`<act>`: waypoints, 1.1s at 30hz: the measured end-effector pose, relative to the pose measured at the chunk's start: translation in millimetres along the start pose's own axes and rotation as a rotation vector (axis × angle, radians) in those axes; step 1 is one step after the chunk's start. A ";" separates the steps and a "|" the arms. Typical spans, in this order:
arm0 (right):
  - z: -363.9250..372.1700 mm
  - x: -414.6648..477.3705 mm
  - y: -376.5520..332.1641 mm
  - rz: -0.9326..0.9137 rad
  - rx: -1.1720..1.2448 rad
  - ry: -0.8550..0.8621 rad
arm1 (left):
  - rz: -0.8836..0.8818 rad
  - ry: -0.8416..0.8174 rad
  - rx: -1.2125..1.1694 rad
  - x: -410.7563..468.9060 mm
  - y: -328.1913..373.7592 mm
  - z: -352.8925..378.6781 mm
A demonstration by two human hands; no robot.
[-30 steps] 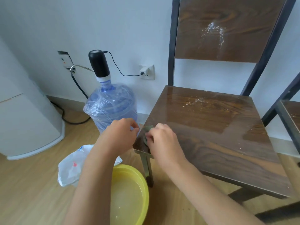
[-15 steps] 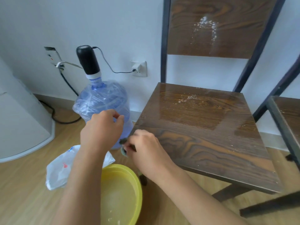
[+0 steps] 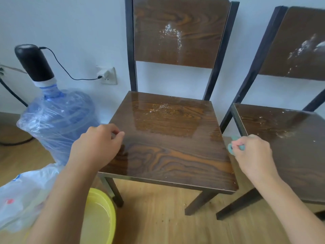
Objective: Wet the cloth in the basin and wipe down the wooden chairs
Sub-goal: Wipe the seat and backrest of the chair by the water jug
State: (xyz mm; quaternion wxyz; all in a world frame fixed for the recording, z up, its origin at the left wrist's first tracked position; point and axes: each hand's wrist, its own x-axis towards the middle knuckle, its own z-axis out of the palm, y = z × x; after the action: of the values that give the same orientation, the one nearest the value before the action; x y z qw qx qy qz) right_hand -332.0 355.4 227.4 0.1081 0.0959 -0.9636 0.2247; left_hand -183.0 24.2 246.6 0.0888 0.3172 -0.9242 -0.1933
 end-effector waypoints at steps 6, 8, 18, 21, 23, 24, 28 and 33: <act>18.2 -8.1 -39.2 -0.095 0.031 0.008 | 0.045 -0.063 -0.006 0.4 4.0 -0.5; 29.1 -24.7 -59.9 -0.168 0.072 -0.027 | 0.079 -0.105 -0.031 -0.2 4.6 0.9; 21.4 -92.0 -96.1 -0.548 0.366 -0.309 | 0.247 -0.263 -0.030 -7.7 13.9 11.6; 34.9 -79.0 -109.0 -0.650 0.273 -0.286 | 0.244 -0.195 -0.004 -6.9 23.4 19.6; 52.8 -63.6 -110.1 -0.679 0.195 -0.272 | 0.259 -0.164 -0.010 -7.1 38.0 25.5; 58.6 -49.4 -106.0 -0.675 0.166 -0.235 | 0.270 -0.164 -0.015 -7.6 46.7 28.3; 53.6 25.1 -63.6 -0.508 0.035 -0.143 | 0.314 -0.129 -0.037 -8.9 70.6 40.9; 23.6 87.9 12.1 -0.158 -0.135 0.019 | 0.317 -0.109 -0.115 -8.5 83.2 49.0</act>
State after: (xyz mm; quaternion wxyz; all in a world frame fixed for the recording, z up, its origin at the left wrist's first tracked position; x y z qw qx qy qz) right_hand -422.9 343.5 223.8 0.1407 0.1620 -0.9650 0.1508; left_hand -236.3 104.5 236.0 0.0861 0.1508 -0.9536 -0.2461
